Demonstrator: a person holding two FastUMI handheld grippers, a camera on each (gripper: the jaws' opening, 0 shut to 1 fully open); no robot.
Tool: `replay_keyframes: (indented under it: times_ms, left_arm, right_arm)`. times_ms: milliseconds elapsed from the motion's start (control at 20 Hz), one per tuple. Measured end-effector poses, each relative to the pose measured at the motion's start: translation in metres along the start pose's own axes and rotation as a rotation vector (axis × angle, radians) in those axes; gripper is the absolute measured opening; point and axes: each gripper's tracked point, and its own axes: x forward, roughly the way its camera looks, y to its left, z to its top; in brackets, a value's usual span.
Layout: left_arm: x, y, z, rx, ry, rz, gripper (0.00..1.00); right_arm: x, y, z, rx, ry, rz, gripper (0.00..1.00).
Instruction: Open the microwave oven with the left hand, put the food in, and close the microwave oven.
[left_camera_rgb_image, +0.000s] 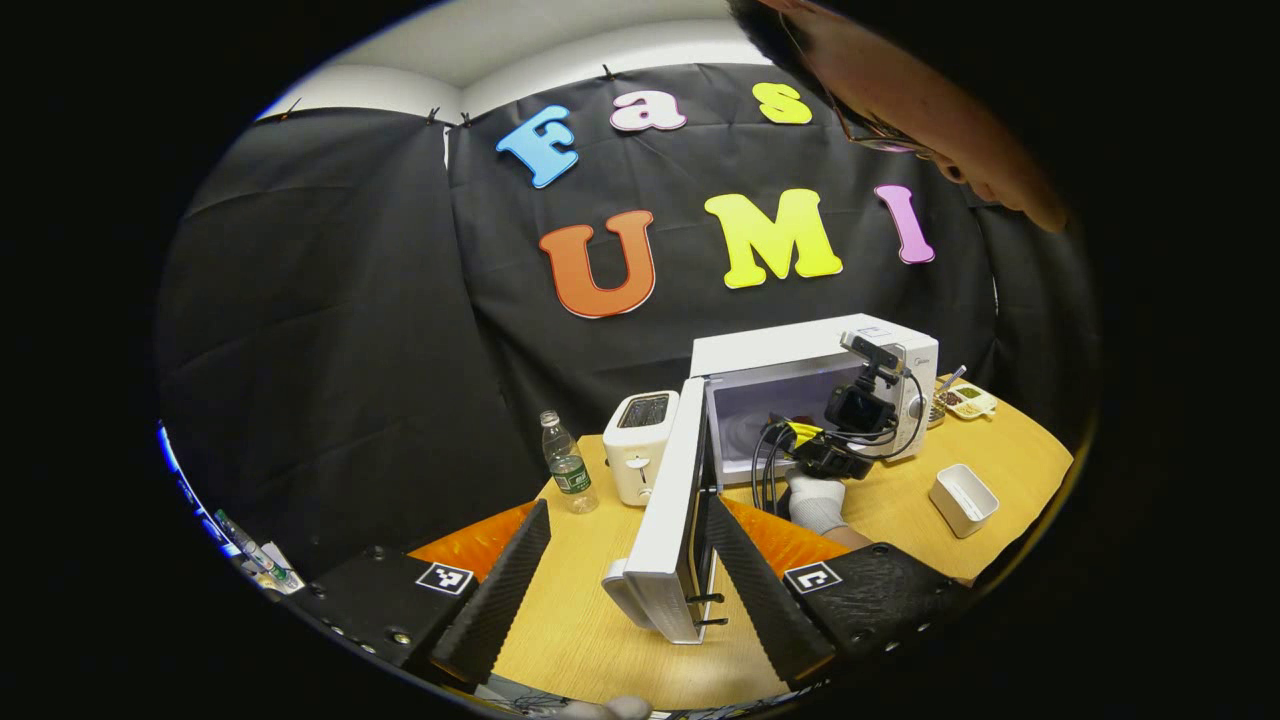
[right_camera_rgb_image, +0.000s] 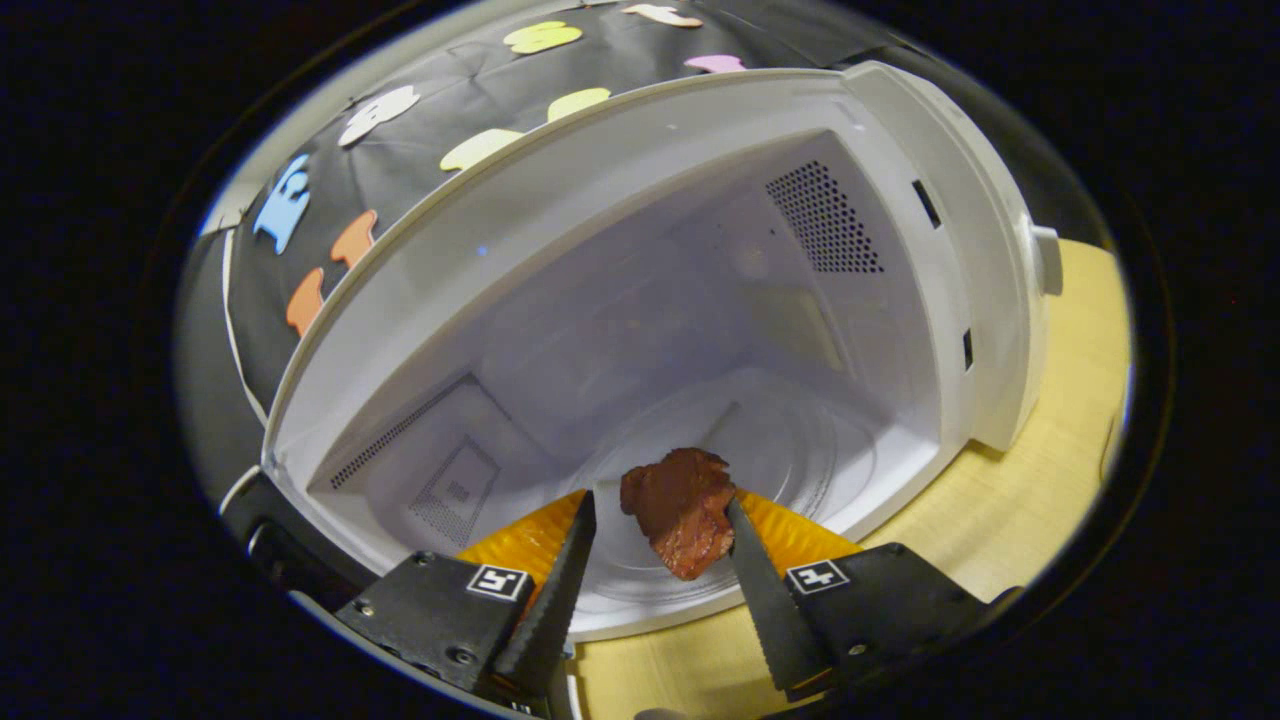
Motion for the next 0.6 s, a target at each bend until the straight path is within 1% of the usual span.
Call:
replay_keyframes:
  times_ms: [50,100,150,200,250,300,350,400,450,500,600]
  left_arm:
    - [0.000,-0.001,0.000,-0.002,0.000,-0.001,0.97]
    - [0.000,-0.001,-0.001,-0.004,0.002,0.000,0.97]
    - [0.000,-0.001,0.000,-0.004,0.001,0.000,0.97]
    - [0.000,-0.001,0.001,-0.003,-0.002,0.001,0.97]
    - [0.000,-0.002,0.002,-0.002,-0.006,0.001,0.97]
    - [0.000,-0.002,0.003,-0.003,-0.011,0.000,0.97]
    - [0.000,-0.003,0.003,-0.004,-0.011,0.000,0.97]
    - [0.000,-0.004,0.004,-0.006,-0.012,0.000,0.97]
    - [0.000,-0.006,0.006,-0.008,-0.017,-0.004,0.97]
    - [0.000,-0.006,0.009,-0.008,-0.024,-0.003,0.97]
    - [0.000,-0.004,0.009,-0.008,-0.032,0.002,0.97]
  right_arm:
    - [-0.001,-0.002,0.000,-0.016,-0.001,-0.006,0.81]
    - [0.000,-0.005,0.002,-0.024,0.003,-0.011,0.77]
    - [0.000,-0.010,0.003,-0.046,0.003,-0.019,0.80]
    - [-0.002,-0.012,0.003,-0.073,0.005,-0.024,0.91]
    - [-0.003,-0.013,0.006,-0.104,0.000,-0.023,0.92]
    - [-0.004,-0.014,0.010,-0.135,-0.014,-0.026,0.85]
    - [-0.006,-0.015,0.015,-0.180,-0.034,-0.030,0.85]
    - [-0.008,-0.013,0.022,-0.236,-0.058,-0.025,0.89]
    - [-0.009,-0.011,0.021,-0.247,-0.052,-0.011,0.89]
    - [-0.010,-0.008,0.018,-0.224,-0.035,0.010,0.91]
    - [-0.017,-0.011,0.022,-0.212,-0.018,0.011,0.90]
